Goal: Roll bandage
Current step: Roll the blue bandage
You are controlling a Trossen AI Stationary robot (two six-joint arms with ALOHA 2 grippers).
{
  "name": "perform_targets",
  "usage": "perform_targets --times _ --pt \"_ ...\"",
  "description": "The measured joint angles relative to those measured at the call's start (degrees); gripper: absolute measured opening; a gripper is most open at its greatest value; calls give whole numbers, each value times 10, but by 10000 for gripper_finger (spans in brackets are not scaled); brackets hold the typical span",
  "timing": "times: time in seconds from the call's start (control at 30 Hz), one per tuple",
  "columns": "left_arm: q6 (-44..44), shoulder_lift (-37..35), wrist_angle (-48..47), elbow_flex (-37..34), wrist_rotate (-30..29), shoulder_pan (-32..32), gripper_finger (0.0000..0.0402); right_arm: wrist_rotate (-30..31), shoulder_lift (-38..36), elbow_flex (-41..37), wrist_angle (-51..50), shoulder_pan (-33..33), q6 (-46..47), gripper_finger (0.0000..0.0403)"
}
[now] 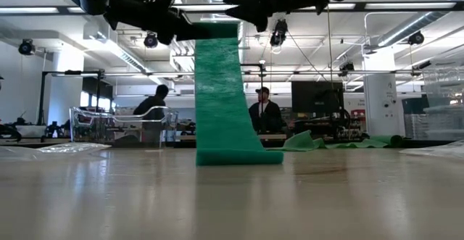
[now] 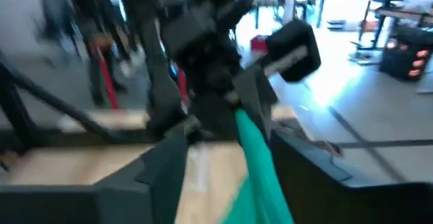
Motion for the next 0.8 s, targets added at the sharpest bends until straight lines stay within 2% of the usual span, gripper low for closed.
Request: perform_targets --times 0.13,0.27,0.37,0.5,0.8 --pt "32 0 5 -2 -1 -7 5 -13 5 -36 72 -23 112 251" --pt "52 2 32 -4 -5 -14 4 -21 19 -68 117 -50 218 271" --pt "66 8 40 -4 -21 -18 4 -61 31 -81 162 -55 276 279" --pt "76 16 46 -4 -39 -17 4 -88 37 -81 199 -54 316 283" --pt "69 20 71 -4 -51 -18 5 -93 58 -66 171 -54 360 262"
